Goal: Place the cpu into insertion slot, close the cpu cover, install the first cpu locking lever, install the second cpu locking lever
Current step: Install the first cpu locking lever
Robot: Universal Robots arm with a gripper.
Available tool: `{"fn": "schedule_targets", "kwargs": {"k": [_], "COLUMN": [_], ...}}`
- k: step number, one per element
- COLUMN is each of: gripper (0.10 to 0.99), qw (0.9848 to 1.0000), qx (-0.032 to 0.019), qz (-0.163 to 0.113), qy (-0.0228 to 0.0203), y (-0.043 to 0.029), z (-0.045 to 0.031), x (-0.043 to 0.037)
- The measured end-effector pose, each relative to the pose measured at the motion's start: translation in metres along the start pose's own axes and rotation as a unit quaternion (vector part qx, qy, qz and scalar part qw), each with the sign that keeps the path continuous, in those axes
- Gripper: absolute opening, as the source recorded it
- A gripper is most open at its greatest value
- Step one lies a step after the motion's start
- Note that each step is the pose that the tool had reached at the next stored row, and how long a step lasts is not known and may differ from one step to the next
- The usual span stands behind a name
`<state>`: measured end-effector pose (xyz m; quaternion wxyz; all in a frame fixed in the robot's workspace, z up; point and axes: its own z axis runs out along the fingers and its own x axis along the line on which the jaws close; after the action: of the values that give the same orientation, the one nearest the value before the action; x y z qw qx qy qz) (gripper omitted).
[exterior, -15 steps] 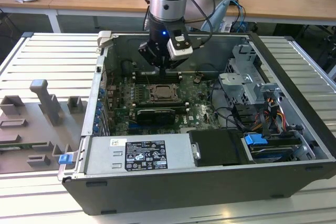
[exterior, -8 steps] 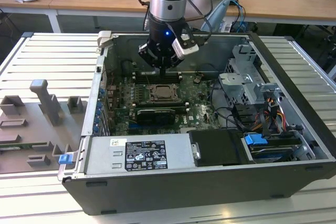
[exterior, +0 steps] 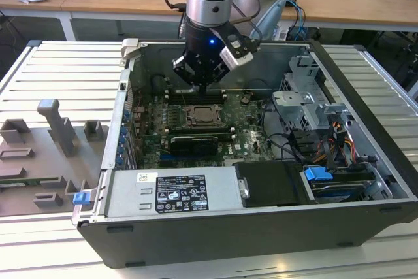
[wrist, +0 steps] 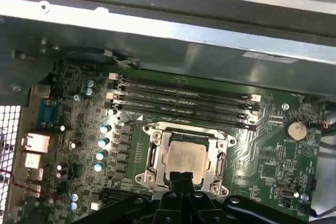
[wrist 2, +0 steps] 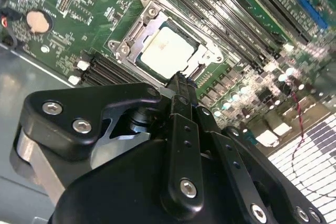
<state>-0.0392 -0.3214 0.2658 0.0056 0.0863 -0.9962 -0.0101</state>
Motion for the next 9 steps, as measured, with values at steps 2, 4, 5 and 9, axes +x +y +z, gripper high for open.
{"fn": "schedule_targets", "kwargs": {"k": [2, 4, 5, 9], "gripper": [0.106, 0.106, 0.106, 0.106], "qw": [0.9998, 0.9996, 0.9993, 0.9991], "qx": [0.0002, 0.0003, 0.0003, 0.0004], "qz": [-0.019, -0.030, -0.036, -0.042], "qy": [0.0004, 0.0006, 0.0007, 0.0008], "y": [0.0000, 0.0000, 0.0000, 0.0000], "z": [0.0000, 0.0000, 0.0000, 0.0000], "x": [0.0000, 0.0000, 0.0000, 0.0000]}}
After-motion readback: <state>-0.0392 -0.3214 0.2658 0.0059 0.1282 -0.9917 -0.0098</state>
